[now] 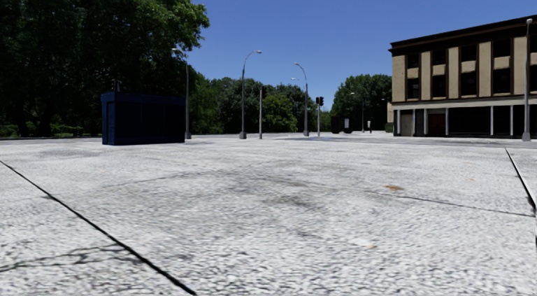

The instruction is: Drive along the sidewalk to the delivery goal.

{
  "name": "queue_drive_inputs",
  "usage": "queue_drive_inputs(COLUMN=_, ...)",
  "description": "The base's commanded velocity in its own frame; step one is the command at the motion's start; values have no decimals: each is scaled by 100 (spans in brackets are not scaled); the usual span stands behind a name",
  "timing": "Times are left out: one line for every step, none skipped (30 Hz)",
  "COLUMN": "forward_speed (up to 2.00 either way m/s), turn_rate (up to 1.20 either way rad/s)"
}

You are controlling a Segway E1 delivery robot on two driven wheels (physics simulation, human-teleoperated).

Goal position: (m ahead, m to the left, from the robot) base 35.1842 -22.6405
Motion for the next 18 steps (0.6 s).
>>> queue_drive_inputs(forward_speed=200, turn_rate=0)
queue_drive_inputs(forward_speed=200, turn_rate=0)
queue_drive_inputs(forward_speed=200, turn_rate=0)
queue_drive_inputs(forward_speed=200, turn_rate=0)
queue_drive_inputs(forward_speed=200, turn_rate=0)
queue_drive_inputs(forward_speed=200, turn_rate=0)
queue_drive_inputs(forward_speed=200, turn_rate=0)
queue_drive_inputs(forward_speed=200, turn_rate=0)
queue_drive_inputs(forward_speed=200, turn_rate=0)
queue_drive_inputs(forward_speed=200, turn_rate=0)
queue_drive_inputs(forward_speed=200, turn_rate=0)
queue_drive_inputs(forward_speed=200, turn_rate=0)
queue_drive_inputs(forward_speed=200, turn_rate=0)
queue_drive_inputs(forward_speed=200, turn_rate=0)
queue_drive_inputs(forward_speed=200, turn_rate=0)
queue_drive_inputs(forward_speed=200, turn_rate=0)
queue_drive_inputs(forward_speed=200, turn_rate=0)
queue_drive_inputs(forward_speed=200, turn_rate=0)
